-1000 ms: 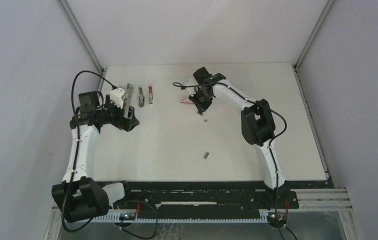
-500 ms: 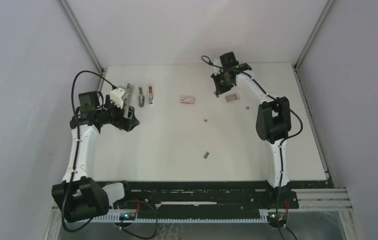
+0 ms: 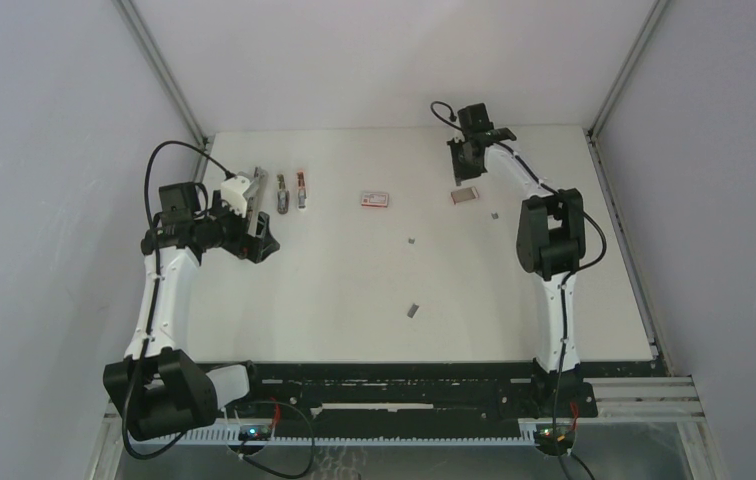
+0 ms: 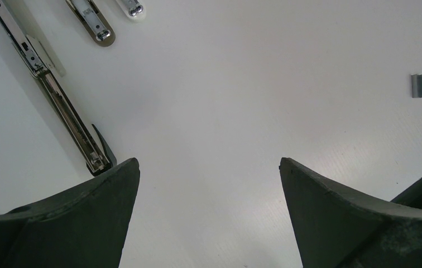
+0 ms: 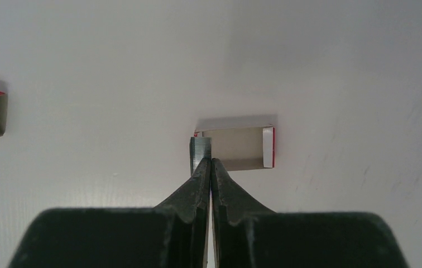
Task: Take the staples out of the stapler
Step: Pick up the staple from the center of the board, then place the staple in the staple box.
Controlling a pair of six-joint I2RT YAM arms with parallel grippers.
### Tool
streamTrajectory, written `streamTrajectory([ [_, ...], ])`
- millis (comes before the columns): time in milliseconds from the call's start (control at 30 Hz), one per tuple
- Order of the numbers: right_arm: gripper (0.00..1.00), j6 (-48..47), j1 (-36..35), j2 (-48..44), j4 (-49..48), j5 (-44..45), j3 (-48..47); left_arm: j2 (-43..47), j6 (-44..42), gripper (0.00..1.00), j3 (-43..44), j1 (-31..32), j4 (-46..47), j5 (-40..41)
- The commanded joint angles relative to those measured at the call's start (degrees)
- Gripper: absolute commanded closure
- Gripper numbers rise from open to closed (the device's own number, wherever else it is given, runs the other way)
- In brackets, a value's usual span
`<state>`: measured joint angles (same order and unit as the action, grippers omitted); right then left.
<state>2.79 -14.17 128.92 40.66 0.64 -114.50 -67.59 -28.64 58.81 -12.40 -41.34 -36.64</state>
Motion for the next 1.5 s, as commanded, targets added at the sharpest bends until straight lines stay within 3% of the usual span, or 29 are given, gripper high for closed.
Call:
streamTrajectory([
  [0, 1.0, 3.1, 0.0, 0.7, -2.2, 2.5, 0.0, -0.1, -0.4, 0.0, -1.3, -0.6, -0.1, -1.0],
  [1467, 1.0, -1.4, 0.1, 6.8, 1.4, 3.2, -3.5, -0.2, -0.8, 0.0, -1.7, -0.6, -0.1, -1.4],
])
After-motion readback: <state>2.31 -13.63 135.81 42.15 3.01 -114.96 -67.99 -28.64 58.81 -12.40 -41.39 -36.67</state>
